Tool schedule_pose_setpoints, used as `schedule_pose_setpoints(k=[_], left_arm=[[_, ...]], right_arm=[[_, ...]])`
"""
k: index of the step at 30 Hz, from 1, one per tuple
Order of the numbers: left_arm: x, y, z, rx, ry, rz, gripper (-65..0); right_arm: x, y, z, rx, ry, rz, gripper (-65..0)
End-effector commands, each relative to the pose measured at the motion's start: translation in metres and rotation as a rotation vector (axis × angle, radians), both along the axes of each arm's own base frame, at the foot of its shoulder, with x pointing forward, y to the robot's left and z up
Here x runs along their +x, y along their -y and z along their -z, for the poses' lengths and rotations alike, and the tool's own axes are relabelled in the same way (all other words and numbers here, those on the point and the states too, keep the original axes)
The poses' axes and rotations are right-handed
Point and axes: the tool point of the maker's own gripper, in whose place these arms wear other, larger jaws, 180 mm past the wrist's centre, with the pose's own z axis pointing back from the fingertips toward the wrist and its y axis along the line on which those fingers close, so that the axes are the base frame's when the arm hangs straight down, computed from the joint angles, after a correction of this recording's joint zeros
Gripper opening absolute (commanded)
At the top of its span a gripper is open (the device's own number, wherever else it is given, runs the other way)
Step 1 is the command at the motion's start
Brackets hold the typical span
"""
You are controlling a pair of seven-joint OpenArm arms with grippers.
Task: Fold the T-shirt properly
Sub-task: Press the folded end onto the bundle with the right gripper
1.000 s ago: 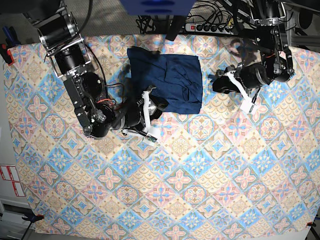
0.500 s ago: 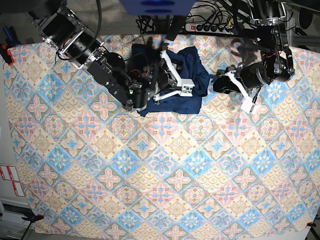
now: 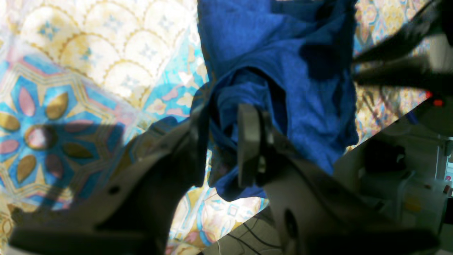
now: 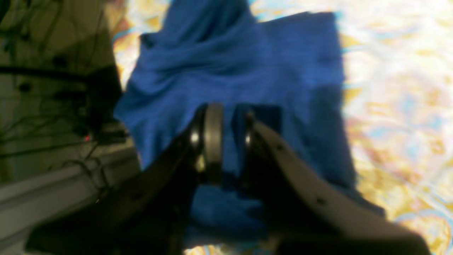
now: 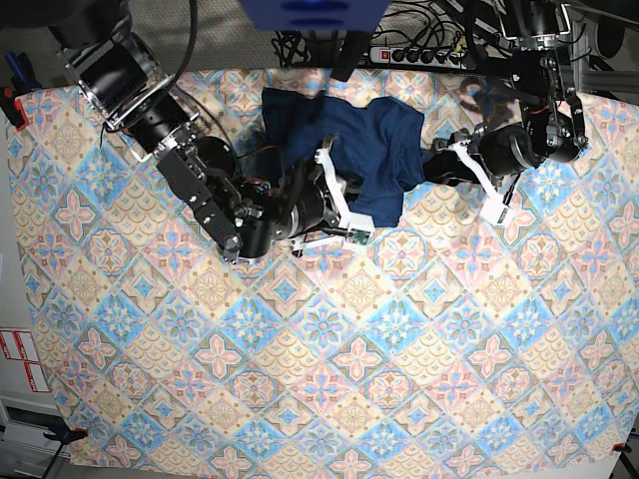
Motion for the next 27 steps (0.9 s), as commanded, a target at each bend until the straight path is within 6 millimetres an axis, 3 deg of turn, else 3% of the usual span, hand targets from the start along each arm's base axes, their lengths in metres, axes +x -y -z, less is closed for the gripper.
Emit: schedule_pose_setpoints(k=[1,9,16,19,27], left_arm=[[0.008,-0.001,-0.010,-0.005,0.044,0.001,-51.4],[0.008,-0.004,-0.011,-0.004,0.047,-0.008,-51.4],[0.006,-0.036,-0.013,-0.021,0.060,-0.183,-51.4],[-0.005,-0.055,-0.010,-0.029,0.045,-0.285,-51.4],[-0.027,-0.049,0.002,-0.067,0.000,-0.343,-51.4]], right_arm=[[0.013,-0.004,-0.014,0.042,0.032,0.016,-57.3],[0.019,0.010,-0.012,0.069,0.006,0.113,-49.3],[0.013,0.011,-0.008,0.066,-0.011,0.114,-48.9],[0.014,0.013,-0.007,0.061,-0.008,0.115,-48.9],[0.037,0.034,-0.004,-0.129,0.217,0.095,-48.8]])
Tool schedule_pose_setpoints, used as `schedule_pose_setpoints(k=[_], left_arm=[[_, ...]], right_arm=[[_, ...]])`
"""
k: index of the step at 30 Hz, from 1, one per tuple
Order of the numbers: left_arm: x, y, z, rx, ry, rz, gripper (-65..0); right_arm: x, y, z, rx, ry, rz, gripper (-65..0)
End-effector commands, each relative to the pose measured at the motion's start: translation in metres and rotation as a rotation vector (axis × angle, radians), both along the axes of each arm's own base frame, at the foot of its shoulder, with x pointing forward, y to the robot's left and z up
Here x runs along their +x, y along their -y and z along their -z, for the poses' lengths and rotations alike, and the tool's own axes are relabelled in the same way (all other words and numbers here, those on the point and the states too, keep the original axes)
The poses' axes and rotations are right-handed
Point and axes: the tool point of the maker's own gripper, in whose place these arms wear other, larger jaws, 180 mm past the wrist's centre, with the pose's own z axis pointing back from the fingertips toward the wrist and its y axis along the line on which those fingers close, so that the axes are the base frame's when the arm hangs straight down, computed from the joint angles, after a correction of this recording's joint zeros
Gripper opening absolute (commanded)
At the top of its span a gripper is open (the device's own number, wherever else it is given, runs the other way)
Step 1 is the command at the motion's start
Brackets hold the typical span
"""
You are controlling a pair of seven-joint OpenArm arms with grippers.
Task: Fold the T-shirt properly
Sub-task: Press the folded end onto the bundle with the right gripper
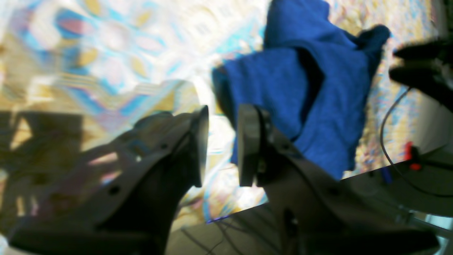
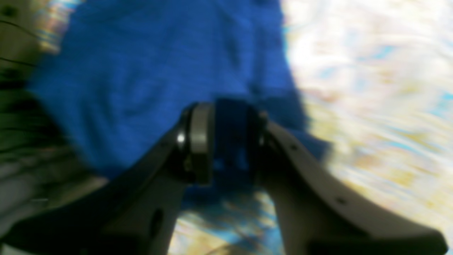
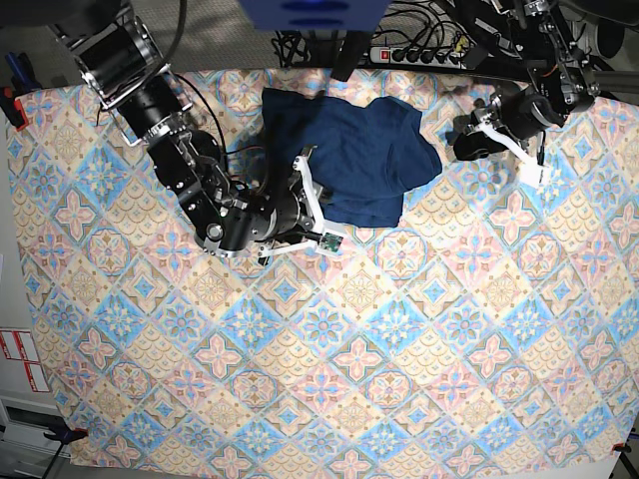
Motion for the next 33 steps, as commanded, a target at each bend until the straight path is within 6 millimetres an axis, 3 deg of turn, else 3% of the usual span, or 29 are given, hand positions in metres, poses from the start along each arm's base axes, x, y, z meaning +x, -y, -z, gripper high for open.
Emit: schedule_pose_setpoints(k=[1,9,18,24,28,33], left_arm=[[0.008,-0.005,-0.010,-0.002,0.049,-0.027,-51.4],[-0.005,-0.006,-0.005,-0.026,0.027,-0.088,-51.4],[-0.012,-0.006,-0.001,-0.028,0.013,-0.093,-51.5],[-0.010,-0.001,0.000,-0.045,0.015,-0.103,-51.6],[-0.007,0.000,-0.001,-0.048,0.021,-0.102,-51.6],[-0.008,0.001,-0.001,-0.049,0.017,-0.099,-51.6]], right_arm=[[0.007,-0.012,-0.015,0.027,0.056,-0.025,-48.8],[0.001,-0.006,-0.003,-0.133,0.163,-0.090,-48.9],[-0.002,-0.023,-0.009,-0.025,0.189,-0.098,-48.9],[-0.001,-0.021,-0.009,-0.027,0.190,-0.096,-48.9],[-0.002,-0.011,-0.004,-0.025,0.165,-0.048,-48.9],[-0.005,0.017,0.006,-0.011,0.115,0.086,-48.9]])
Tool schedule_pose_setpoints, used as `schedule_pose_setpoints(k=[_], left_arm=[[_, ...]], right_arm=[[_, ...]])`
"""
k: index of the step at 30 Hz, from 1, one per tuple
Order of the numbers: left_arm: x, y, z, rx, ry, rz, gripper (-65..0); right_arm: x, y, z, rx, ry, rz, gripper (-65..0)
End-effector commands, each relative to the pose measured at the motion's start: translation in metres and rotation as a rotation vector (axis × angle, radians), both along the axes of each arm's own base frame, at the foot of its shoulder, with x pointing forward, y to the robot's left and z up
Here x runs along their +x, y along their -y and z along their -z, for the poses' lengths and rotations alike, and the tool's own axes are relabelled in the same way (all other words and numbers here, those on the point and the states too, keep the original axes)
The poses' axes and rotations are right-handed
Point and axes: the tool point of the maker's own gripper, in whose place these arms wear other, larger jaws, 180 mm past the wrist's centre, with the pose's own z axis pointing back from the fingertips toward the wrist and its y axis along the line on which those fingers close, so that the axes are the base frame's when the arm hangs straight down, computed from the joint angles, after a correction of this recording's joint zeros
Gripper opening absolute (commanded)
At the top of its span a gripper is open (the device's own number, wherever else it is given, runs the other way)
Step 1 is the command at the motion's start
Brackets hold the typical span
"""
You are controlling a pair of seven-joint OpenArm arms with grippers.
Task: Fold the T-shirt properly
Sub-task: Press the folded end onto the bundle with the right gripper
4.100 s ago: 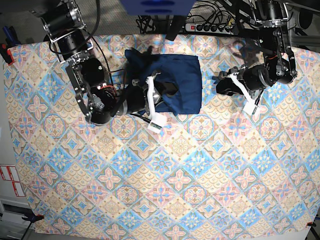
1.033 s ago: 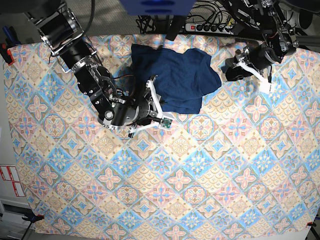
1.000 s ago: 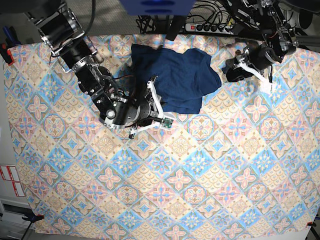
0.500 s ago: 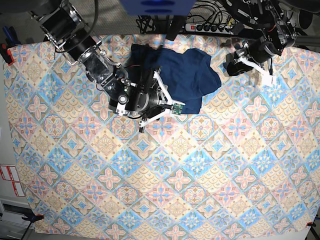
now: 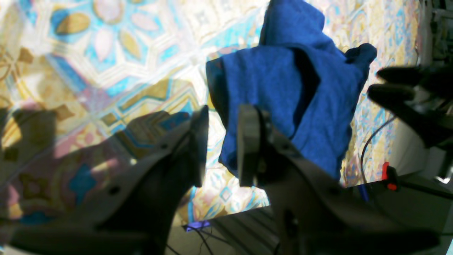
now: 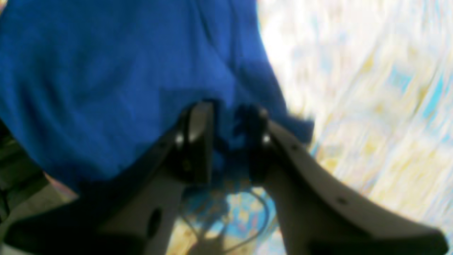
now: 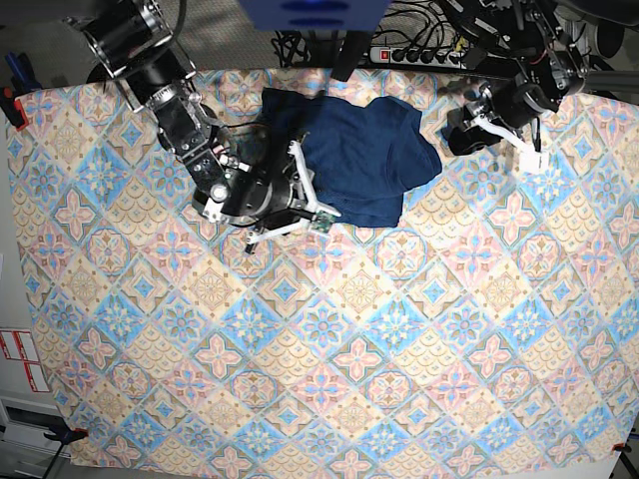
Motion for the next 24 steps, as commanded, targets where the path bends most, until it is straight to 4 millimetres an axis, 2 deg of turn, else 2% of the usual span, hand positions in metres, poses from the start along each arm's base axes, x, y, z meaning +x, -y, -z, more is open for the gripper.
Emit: schedule_pose_setpoints(k=[1,4,8,13,17,24], left_arm=[[0.003,-0.003,-0.006,0.003,0.027,-0.002,-51.6],[0.000,-0.004,-0.006,0.006,0.022,-0.004,-51.6],[-0.001,-0.005,-0.006,0.008,0.021,-0.005,-51.6],[-0.010,-0.018,-0.004,0.023,0.005,-0.046,-51.5],[-0.010,-0.019,-0.004,0.023,0.005,-0.047,-51.5],[-0.011,-0.019,-0.004,0.024,0.003,-0.050,-51.4]], right_arm=[[0.009,-0.005,-0.014,0.046,0.041,0.012,-48.9],[0.009,0.000,-0.022,0.064,0.058,0.041,-48.9],[0.010,-0.005,-0.040,0.092,0.109,0.031,-48.9],[-0.007,-0.008,-0.034,0.082,0.077,0.016,-48.9],[-0.025,-0.029,-0.030,0.082,0.059,-0.075,-48.9],[-0.035,-0.055,-0.032,0.075,0.071,-0.197,-48.6]])
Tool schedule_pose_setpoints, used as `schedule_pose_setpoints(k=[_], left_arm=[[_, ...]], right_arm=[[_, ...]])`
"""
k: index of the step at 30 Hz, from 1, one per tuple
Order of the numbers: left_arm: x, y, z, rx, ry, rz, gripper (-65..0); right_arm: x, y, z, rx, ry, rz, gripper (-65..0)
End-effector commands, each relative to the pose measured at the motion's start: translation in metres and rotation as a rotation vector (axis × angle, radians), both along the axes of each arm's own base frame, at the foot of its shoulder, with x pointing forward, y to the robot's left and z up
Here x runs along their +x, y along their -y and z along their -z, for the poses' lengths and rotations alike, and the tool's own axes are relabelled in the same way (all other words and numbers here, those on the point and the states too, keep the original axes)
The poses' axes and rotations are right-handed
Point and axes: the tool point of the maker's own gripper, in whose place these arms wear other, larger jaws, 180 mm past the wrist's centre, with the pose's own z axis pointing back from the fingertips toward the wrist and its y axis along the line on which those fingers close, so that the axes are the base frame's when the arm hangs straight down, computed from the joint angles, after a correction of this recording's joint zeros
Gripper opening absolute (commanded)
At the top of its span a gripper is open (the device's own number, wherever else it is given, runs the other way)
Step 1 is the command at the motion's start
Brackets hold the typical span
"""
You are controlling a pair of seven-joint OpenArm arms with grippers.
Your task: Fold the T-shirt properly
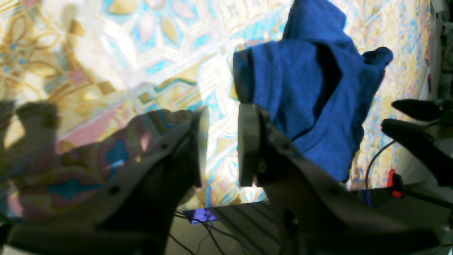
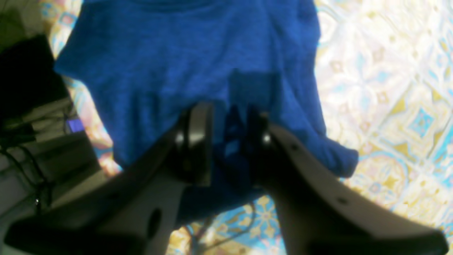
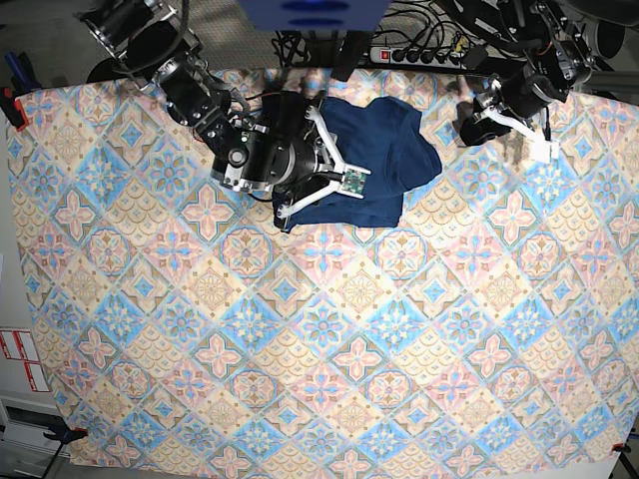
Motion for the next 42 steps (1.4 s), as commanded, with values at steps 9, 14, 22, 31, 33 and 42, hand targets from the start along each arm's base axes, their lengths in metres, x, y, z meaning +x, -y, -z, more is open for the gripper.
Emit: schedule_pose_setpoints(k=[9,14,22,31,33,42], left_arm=[[0.006,-0.004,-0.008,0.012,0.033,0.001,-51.4],[0.005,-0.004,-0.007,0.010,0.031,0.001,-51.4],[0.005,-0.005,-0.007,0.015,0.028,0.002,-51.4],[0.005,-0.003,-0.006,0.011,0.028,0.002,-51.4],[0.005,-0.003,-0.006,0.011,0.026,0.002,-51.4],[0.005,-0.003,-0.006,0.010,0.027,0.002,-51.4]], right_arm=[[0.004,-0.008,0.002,-0.009,0.010,-0.041,-48.4],[0.013,-0.016,0.000,-0.033,0.041,-0.097,-48.4],[0.052,-0.028,-0.003,-0.065,0.074,-0.097,-48.3],[0.050,-0.055,0.007,-0.116,0.079,-0.212,-45.4],[0.044,-0.064,0.006,-0.108,0.078,-0.234,-45.4],[0.043,-0.072,0.028,-0.101,0.019,-0.239,-45.4]])
